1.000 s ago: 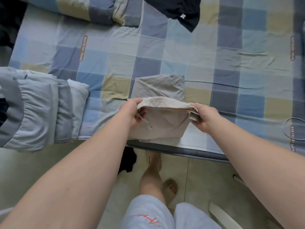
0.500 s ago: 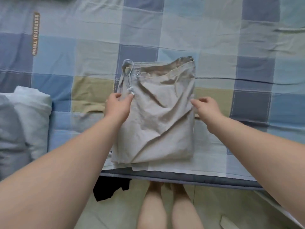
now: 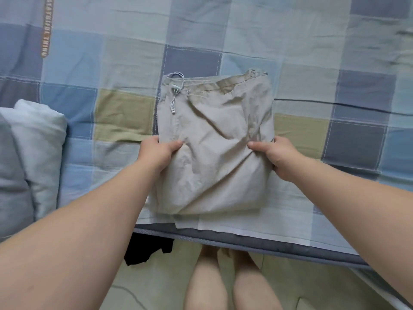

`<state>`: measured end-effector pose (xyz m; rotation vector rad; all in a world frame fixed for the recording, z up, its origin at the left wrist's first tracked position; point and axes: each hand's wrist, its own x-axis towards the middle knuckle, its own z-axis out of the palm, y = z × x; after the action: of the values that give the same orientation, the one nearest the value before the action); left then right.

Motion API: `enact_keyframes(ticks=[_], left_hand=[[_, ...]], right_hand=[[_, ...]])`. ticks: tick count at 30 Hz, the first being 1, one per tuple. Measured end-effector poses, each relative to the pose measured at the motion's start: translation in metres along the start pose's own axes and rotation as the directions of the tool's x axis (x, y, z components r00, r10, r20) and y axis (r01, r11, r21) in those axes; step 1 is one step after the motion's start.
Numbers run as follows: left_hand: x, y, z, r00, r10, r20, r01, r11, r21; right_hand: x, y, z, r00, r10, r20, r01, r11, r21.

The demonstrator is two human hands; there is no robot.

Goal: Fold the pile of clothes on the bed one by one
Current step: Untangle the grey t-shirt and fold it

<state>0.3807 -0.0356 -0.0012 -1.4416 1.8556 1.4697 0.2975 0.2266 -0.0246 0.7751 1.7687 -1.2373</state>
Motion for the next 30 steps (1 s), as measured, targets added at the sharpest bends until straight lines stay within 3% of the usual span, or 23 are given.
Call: enact_keyframes(ticks=[4, 10, 15, 18, 21, 24, 26, 30], left_hand=[[-0.042, 0.052, -0.027, 0.999, 0.039, 0.013, -0.036, 0.984, -0.175], [-0.1, 0.142, -0.059, 0.976, 0.218, -0.027, -0.21, 0.894, -0.396], [-0.121, 0.135, -0.064, 0.961, 0.268, -0.073, -0.272, 0.856, -0.44], [-0.11, 0.087, -0.048, 0.98, 0.177, -0.088, -0.197, 0.911, -0.362], [-0.086, 0.015, -0.026, 0.993, -0.044, -0.106, 0.027, 0.986, -0.163], [-0.063, -0.058, -0.006, 0.97, -0.212, -0.119, 0.214, 0.977, 0.006], [-0.06, -0.085, 0.003, 0.971, -0.209, -0.118, 0.219, 0.972, 0.083], [-0.061, -0.096, 0.009, 0.98, -0.104, -0.168, 0.139, 0.967, 0.212]], right_hand=[[-0.055, -0.062, -0.022, 0.996, -0.08, 0.046, 0.078, 0.996, 0.05], [-0.125, -0.168, -0.049, 0.949, -0.311, 0.055, 0.306, 0.949, 0.082], [-0.141, -0.159, -0.053, 0.936, -0.352, -0.002, 0.35, 0.929, 0.117], [-0.126, -0.113, -0.043, 0.967, -0.255, -0.017, 0.255, 0.965, 0.059], [-0.092, -0.042, -0.033, 0.999, -0.032, -0.021, 0.032, 0.999, -0.027], [-0.067, 0.026, -0.025, 0.986, 0.163, -0.041, -0.167, 0.98, -0.109], [-0.062, 0.053, -0.022, 0.976, 0.212, -0.041, -0.216, 0.959, -0.184], [-0.057, 0.071, -0.024, 0.994, 0.089, -0.064, -0.103, 0.963, -0.248]])
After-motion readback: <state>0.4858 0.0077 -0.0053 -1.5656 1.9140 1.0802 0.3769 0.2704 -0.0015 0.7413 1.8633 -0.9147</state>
